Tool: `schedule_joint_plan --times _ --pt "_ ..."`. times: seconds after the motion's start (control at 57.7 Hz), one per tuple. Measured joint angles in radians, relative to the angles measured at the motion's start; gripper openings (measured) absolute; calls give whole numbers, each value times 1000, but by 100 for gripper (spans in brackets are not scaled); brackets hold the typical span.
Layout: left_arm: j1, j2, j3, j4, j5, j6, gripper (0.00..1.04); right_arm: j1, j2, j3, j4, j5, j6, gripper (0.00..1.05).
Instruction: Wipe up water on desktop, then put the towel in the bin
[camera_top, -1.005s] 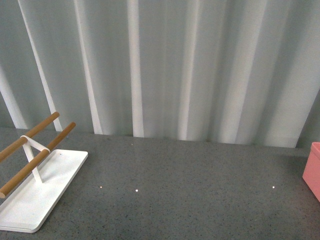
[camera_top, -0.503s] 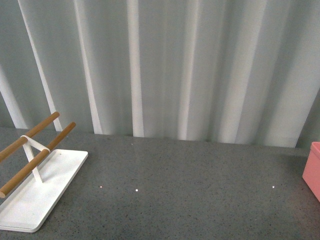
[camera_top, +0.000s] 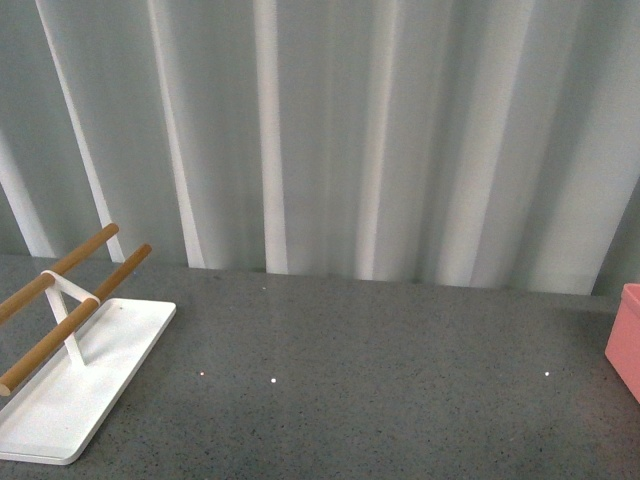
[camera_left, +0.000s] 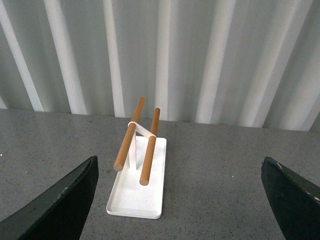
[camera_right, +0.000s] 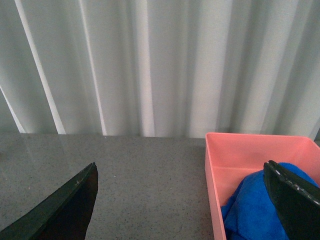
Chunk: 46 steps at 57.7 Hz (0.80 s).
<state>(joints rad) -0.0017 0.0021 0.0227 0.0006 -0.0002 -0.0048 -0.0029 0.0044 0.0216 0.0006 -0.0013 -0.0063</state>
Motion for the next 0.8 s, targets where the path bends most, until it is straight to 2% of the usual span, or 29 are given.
schedule_joint_plan --times 0.797 --pt "0 0 0 0 0 0 98 0 0 0 0 0 0 98"
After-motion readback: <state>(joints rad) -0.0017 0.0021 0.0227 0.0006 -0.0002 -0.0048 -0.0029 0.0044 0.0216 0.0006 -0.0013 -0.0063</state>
